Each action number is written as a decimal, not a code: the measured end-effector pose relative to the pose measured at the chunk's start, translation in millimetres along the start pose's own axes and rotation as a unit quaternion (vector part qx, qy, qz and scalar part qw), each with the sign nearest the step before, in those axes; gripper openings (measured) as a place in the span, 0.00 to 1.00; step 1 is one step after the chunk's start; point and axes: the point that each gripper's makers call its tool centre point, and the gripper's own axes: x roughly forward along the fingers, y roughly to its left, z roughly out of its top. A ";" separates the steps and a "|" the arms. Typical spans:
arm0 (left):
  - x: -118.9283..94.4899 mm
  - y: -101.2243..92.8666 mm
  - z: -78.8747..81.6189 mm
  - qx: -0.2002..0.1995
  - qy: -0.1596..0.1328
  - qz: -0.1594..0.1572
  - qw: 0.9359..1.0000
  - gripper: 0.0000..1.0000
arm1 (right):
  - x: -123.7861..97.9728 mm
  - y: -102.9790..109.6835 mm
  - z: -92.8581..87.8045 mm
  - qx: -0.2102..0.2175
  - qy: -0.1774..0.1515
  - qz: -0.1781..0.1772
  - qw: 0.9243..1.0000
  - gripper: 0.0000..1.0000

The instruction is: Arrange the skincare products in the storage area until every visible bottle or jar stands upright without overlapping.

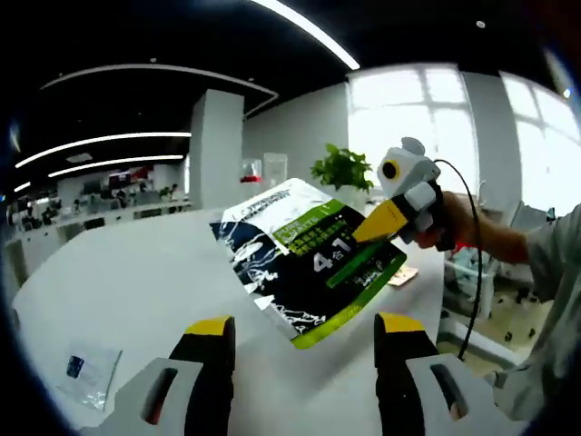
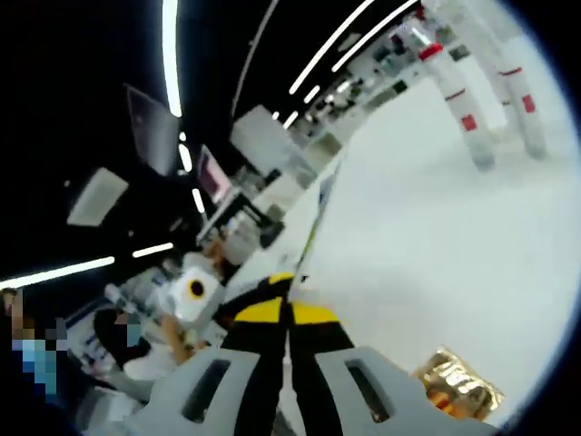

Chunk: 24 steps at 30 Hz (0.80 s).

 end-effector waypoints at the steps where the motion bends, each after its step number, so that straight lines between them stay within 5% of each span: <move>1: -1.7 -2.3 3.1 -0.008 -0.009 -0.011 1.000 0.63 | -1.6 3.0 2.8 -0.004 -0.007 0.007 1.000 0.00; 9: -13.0 -21.4 27.2 -0.087 -0.062 -0.108 0.988 0.48 | -1.2 9.5 -1.1 0.006 -0.006 0.031 0.999 0.00; 12: -8.1 -13.6 37.5 -0.144 -0.073 -0.110 0.981 0.38 | 0.1 8.4 4.5 0.019 -0.015 0.035 0.999 0.00; 13: -7.0 -11.8 39.3 -0.159 -0.071 -0.119 0.977 0.23 | 0.4 8.4 8.2 0.023 -0.018 0.038 0.999 0.00; 15: -3.9 -3.4 49.8 -0.211 -0.088 -0.129 0.965 0.17 | 3.0 6.2 22.1 0.024 -0.043 0.037 0.998 0.00; 18: 2.7 7.9 56.9 -0.247 -0.095 -0.135 0.955 0.12 | 7.7 3.7 34.0 0.023 -0.052 0.033 0.998 0.00; 20: 6.7 13.5 58.4 -0.248 -0.094 -0.127 0.956 0.08 | 11.4 0.4 41.2 0.018 -0.060 0.026 0.998 0.00; 21: 13.9 26.4 58.3 -0.230 -0.093 -0.087 0.965 0.07 | 18.8 -6.1 47.7 0.002 -0.072 0.004 0.997 0.00; 22: 15.2 28.6 58.4 -0.225 -0.093 -0.079 0.967 0.05 | 20.2 -8.2 49.5 -0.003 -0.075 -0.002 0.997 0.00; 23: 23.7 41.3 60.5 -0.194 -0.092 -0.032 0.976 0.04 | 28.8 -22.6 58.5 -0.018 -0.090 -0.044 0.995 0.00; 24: 25.1 42.4 61.1 -0.191 -0.090 -0.029 0.977 0.02 | 30.4 -24.7 60.3 -0.020 -0.092 -0.048 0.994 0.00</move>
